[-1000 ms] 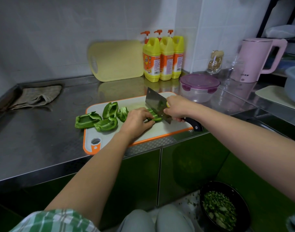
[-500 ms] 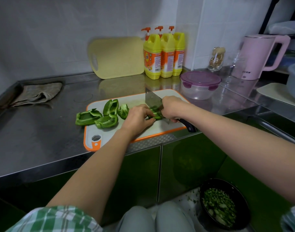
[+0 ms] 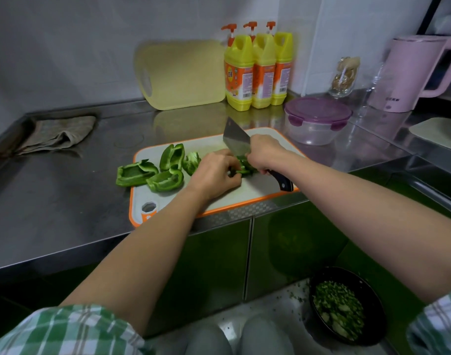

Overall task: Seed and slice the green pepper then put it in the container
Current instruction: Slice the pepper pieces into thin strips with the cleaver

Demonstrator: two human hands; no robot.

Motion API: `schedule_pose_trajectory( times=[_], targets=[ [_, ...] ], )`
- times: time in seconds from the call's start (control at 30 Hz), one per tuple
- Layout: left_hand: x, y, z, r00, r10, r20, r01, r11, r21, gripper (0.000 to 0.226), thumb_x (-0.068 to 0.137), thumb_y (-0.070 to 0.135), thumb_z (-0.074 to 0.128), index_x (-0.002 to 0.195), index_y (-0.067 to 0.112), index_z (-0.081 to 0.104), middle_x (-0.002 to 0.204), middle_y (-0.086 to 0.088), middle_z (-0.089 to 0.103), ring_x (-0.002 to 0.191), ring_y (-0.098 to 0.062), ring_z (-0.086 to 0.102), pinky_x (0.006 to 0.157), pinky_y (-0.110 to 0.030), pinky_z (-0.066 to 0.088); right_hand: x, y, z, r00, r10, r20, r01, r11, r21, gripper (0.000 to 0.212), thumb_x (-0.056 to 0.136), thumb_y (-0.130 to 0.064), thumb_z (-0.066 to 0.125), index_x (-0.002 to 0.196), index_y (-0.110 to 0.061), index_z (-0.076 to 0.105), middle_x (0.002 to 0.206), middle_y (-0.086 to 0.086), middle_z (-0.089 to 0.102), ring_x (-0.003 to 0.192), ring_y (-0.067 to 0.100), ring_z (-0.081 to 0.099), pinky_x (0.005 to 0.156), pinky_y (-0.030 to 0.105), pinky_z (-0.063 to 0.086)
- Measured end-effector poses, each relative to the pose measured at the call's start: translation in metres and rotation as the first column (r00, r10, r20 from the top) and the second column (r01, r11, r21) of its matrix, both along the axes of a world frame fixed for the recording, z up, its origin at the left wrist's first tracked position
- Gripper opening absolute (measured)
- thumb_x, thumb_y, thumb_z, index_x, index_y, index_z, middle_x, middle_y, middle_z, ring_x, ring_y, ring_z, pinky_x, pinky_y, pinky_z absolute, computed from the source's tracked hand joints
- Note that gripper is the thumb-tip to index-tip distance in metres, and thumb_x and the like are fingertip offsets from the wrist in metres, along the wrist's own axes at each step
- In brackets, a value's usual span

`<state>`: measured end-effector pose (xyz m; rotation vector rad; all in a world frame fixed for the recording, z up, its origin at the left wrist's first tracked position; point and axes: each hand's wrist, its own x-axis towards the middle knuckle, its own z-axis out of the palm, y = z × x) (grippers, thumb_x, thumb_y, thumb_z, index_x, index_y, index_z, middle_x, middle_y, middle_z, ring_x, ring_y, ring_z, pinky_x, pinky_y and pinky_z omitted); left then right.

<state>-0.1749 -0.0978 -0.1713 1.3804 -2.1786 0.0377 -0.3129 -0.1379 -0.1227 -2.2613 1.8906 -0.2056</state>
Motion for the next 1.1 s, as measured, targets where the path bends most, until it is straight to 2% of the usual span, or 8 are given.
schedule_pose_trajectory(
  times=[0.17, 0.27, 0.33, 0.47, 0.57, 0.67, 0.8, 1.1],
  targets=[
    [0.001, -0.014, 0.002, 0.996, -0.002, 0.09, 0.008, 0.998, -0.063, 0.02, 0.07, 0.032, 0.065, 0.078, 0.014, 0.07, 0.079, -0.003, 0.063, 0.074, -0.027, 0.061, 0.055, -0.03, 0.043, -0.001, -0.013, 0.008, 0.997, 0.046, -0.059, -0.041, 0.996, 0.083, 0.012, 0.08, 0.003, 0.056, 0.071, -0.006, 0.056, 0.054, 0.01, 0.055, 0.048, 0.023, 0.053, 0.045, 0.027, 0.041],
    [-0.003, -0.019, 0.002, 0.995, -0.017, 0.098, 0.022, 0.998, -0.052, 0.026, 0.068, 0.038, 0.056, 0.073, 0.014, 0.064, 0.078, -0.002, 0.061, 0.073, -0.026, 0.06, 0.051, -0.032, 0.045, -0.003, -0.014, 0.004, 0.999, 0.045, 0.001, -0.045, 0.997, 0.062, 0.008, 0.084, -0.001, 0.052, 0.088, -0.007, 0.054, 0.057, 0.009, 0.054, 0.047, 0.023, 0.054, 0.043, 0.027, 0.041],
    [-0.003, -0.018, 0.003, 0.996, -0.018, 0.087, 0.021, 1.0, -0.024, 0.024, 0.068, 0.037, 0.058, 0.071, 0.014, 0.062, 0.077, -0.002, 0.059, 0.072, -0.026, 0.059, 0.05, -0.033, 0.045, -0.003, -0.012, 0.001, 0.999, 0.027, 0.037, -0.029, 0.998, 0.057, 0.013, 0.087, -0.004, 0.051, 0.099, -0.01, 0.051, 0.067, 0.008, 0.054, 0.05, 0.022, 0.055, 0.042, 0.027, 0.04],
    [-0.003, -0.01, 0.009, 0.998, 0.002, 0.06, -0.008, 0.996, 0.09, 0.017, 0.068, 0.027, 0.063, 0.067, 0.01, 0.061, 0.074, -0.003, 0.056, 0.071, -0.027, 0.057, 0.053, -0.034, 0.045, -0.009, -0.011, 0.003, 0.998, 0.0, 0.055, -0.003, 0.998, 0.062, 0.021, 0.091, -0.014, 0.05, 0.111, -0.009, 0.053, 0.1, 0.015, 0.061, 0.08, 0.033, 0.063, 0.059, 0.032, 0.044],
    [-0.005, -0.008, 0.018, 0.999, 0.021, 0.046, -0.03, 0.978, 0.207, 0.014, 0.072, 0.022, 0.064, 0.073, 0.008, 0.067, 0.076, -0.005, 0.058, 0.074, -0.029, 0.059, 0.06, -0.036, 0.047, -0.015, -0.009, 0.005, 0.997, -0.022, 0.08, 0.017, 0.997, 0.073, 0.023, 0.093, -0.019, 0.049, 0.113, -0.008, 0.052, 0.111, 0.018, 0.061, 0.096, 0.037, 0.063, 0.067, 0.033, 0.042],
    [-0.009, -0.009, 0.03, 0.998, 0.055, 0.038, -0.064, 0.946, 0.317, 0.014, 0.078, 0.019, 0.067, 0.083, 0.007, 0.073, 0.085, -0.009, 0.062, 0.082, -0.032, 0.061, 0.069, -0.038, 0.048, -0.015, -0.002, 0.009, 0.999, 0.014, 0.046, -0.018, 0.996, 0.086, 0.025, 0.092, -0.015, 0.048, 0.117, -0.009, 0.049, 0.113, 0.02, 0.06, 0.104, 0.04, 0.059, 0.071, 0.034, 0.038],
    [-0.017, -0.009, 0.041, 0.991, 0.121, 0.054, -0.132, 0.888, 0.441, 0.018, 0.081, 0.02, 0.071, 0.096, 0.01, 0.075, 0.099, -0.01, 0.066, 0.093, -0.03, 0.061, 0.081, -0.036, 0.044, -0.022, 0.012, 0.005, 0.999, 0.034, 0.039, -0.037, 0.995, 0.092, 0.024, 0.094, -0.012, 0.044, 0.118, -0.007, 0.045, 0.108, 0.019, 0.062, 0.099, 0.04, 0.06, 0.068, 0.036, 0.035],
    [-0.032, -0.005, 0.052, 0.976, 0.214, 0.035, -0.2, 0.829, 0.522, 0.018, 0.086, 0.014, 0.066, 0.1, 0.005, 0.073, 0.107, -0.017, 0.064, 0.098, -0.035, 0.06, 0.08, -0.035, 0.039, -0.024, 0.002, 0.005, 0.997, 0.072, 0.016, -0.073, 0.995, 0.065, 0.027, 0.096, -0.015, 0.044, 0.122, -0.008, 0.043, 0.102, 0.016, 0.063, 0.093, 0.037, 0.062, 0.064, 0.035, 0.036]
  ],
)
